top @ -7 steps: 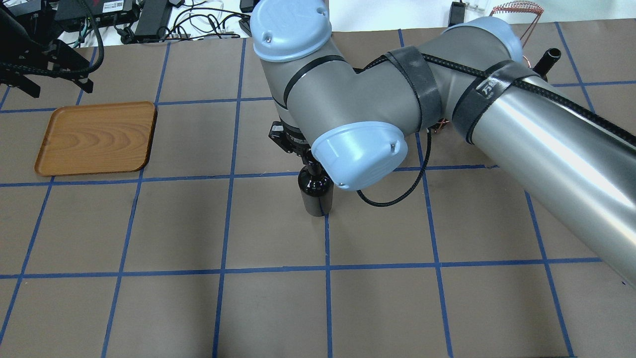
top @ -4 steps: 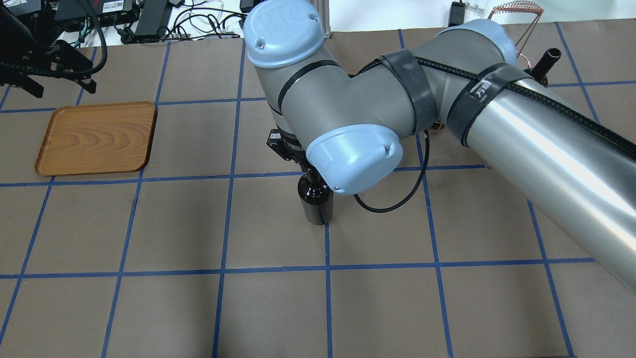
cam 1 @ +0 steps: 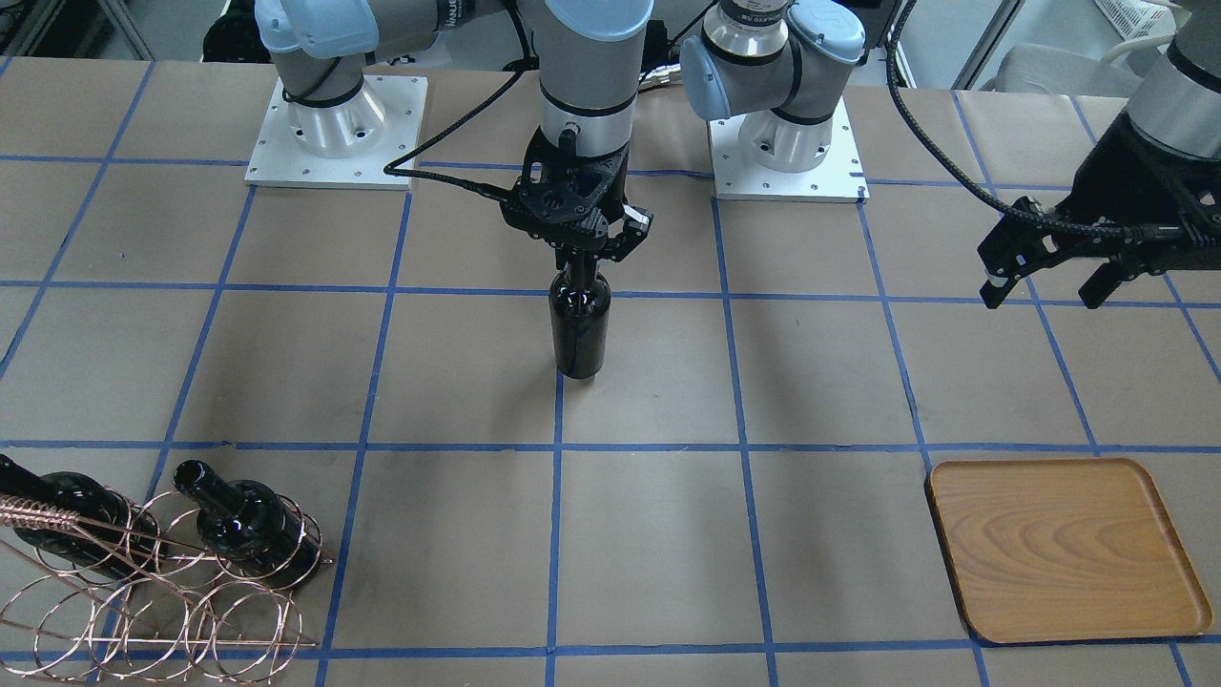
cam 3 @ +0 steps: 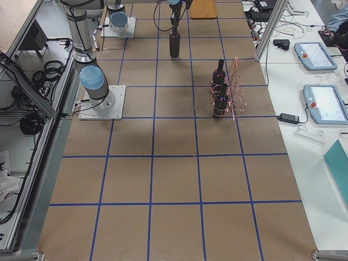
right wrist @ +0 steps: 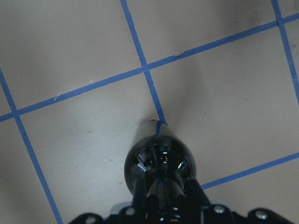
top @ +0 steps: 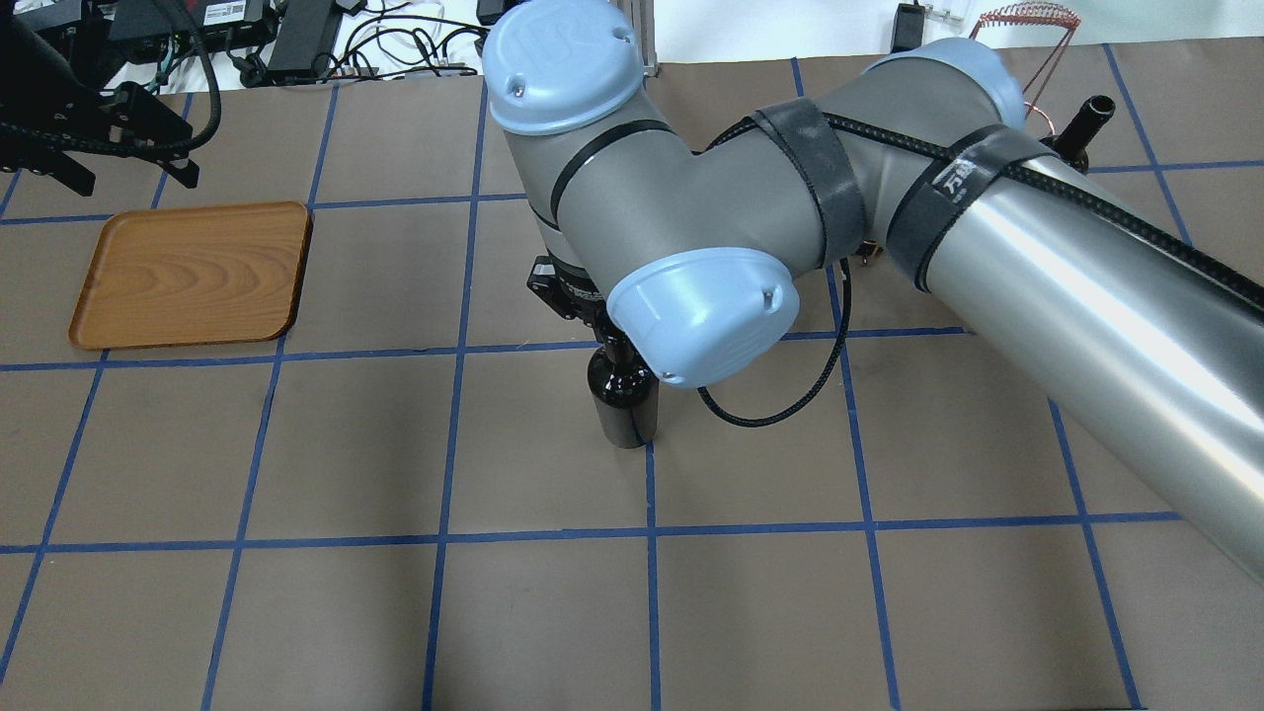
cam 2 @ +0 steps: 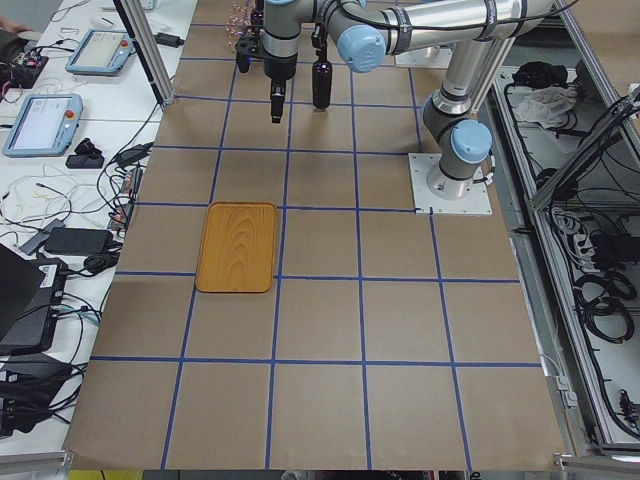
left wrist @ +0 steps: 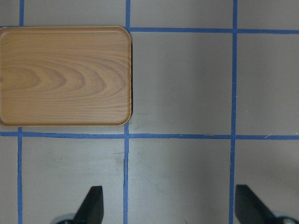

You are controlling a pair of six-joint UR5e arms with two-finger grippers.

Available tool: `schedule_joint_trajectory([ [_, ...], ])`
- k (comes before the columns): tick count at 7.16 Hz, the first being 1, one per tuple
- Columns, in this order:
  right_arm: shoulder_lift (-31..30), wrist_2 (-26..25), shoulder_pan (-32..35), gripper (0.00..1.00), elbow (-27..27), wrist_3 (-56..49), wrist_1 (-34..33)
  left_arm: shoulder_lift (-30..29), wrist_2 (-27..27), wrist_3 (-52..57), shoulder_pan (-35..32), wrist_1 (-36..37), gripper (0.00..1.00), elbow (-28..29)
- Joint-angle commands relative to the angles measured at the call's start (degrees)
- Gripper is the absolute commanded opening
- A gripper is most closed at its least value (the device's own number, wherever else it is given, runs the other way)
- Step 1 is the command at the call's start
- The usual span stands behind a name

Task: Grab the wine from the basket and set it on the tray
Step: 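Hold the upright bottle on the table with the right gripper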

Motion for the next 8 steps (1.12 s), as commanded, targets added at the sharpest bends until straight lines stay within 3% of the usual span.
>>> schedule_joint_trajectory([
  [1, 2.5, -0.4, 2.0, 0.14, -1.7, 2.8, -1.8, -0.2, -0.1, 0.0, 0.0, 0.0, 1.00, 0.0],
  [8, 3.3, -1.0, 2.6, 0.16, -2.6, 1.8, 0.2, -0.3, -0.1, 0.0, -0.1, 0.0, 1.00, -0.1],
])
